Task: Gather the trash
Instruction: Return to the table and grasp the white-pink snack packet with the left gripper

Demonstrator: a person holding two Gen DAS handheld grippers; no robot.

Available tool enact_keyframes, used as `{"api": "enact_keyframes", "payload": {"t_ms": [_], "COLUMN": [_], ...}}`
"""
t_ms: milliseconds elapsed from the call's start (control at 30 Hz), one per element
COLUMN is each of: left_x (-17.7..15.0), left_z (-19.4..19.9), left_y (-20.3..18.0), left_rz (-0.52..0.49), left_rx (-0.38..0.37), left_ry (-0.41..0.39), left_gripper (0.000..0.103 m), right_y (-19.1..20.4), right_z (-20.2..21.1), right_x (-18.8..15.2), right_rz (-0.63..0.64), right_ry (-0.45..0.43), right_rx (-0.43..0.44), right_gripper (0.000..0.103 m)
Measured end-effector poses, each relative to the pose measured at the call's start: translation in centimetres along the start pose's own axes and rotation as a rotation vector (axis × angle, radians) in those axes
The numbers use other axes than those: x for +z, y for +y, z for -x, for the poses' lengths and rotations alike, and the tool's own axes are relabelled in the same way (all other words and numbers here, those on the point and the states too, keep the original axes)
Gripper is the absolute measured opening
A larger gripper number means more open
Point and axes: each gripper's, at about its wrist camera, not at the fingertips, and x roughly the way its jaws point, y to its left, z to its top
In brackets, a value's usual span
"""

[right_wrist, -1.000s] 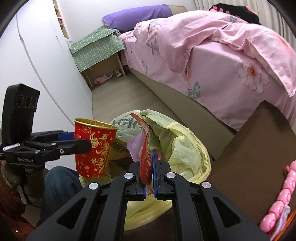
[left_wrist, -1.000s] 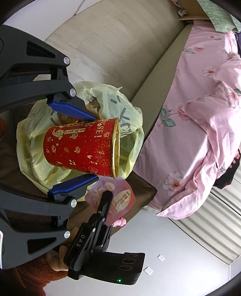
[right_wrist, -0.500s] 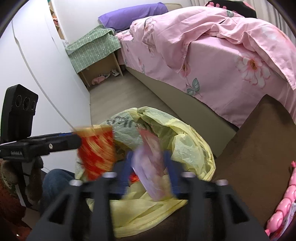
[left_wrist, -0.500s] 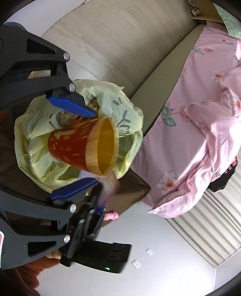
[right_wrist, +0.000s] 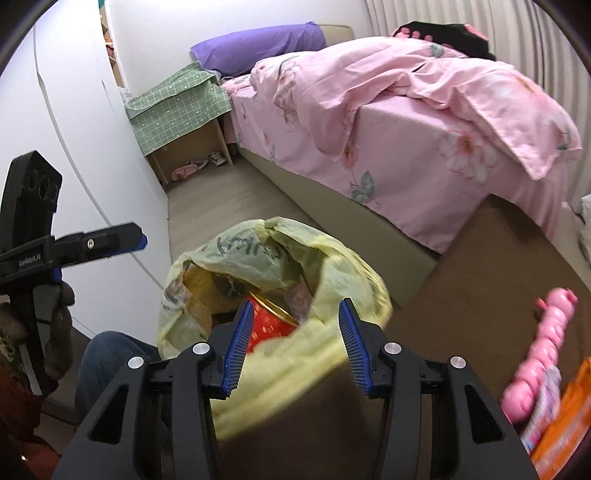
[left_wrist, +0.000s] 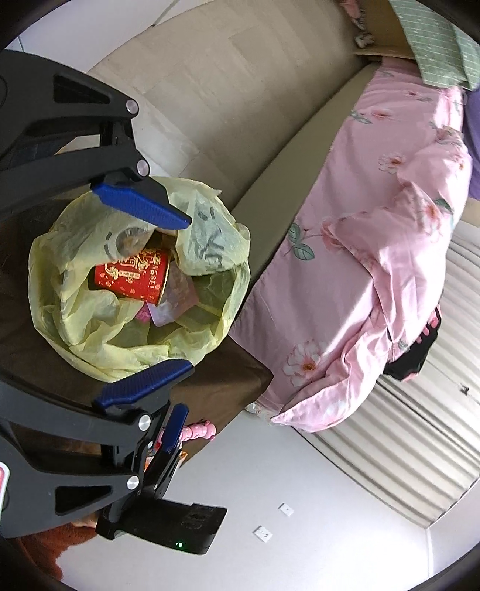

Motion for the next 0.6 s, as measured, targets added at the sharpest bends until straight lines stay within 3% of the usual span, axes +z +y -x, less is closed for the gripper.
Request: {"api": "enact_keyframes", "payload": {"t_ms": [133,233,500,600], "left_x": [-0.7,-1.3,-3.9,-5.0], "left_z": [0.2,-0.5,-4.4,-6.3], "left_y": [-2.8,-4.9,-11.0,-13.6], "left_rz": [-0.083,-0.107,-0.184,-0.203], "left_rx": [0.015,-0.033,-0.126,-0.211], "left_ry": [-0.029,-0.006,0.089,0.144], "left_gripper": [0.069,0.069,0.069,0.072], "right_y": [-0.9,-1.7,-4.9,-5.8], "right_z": [3.3,6.5,12.3,13.8], "right_x": [-1.8,-3.7,-10.4,-13.1], "right_rz": [-0.013,-0.023,-0.098,-0.113], "right_ry": [-0.031,-0.073,-0.045,-0.028], "right_rx": [-0.033,-0.067,-0.075,-0.127], "right_gripper": [0.047,0.058,0.061,0.061]}}
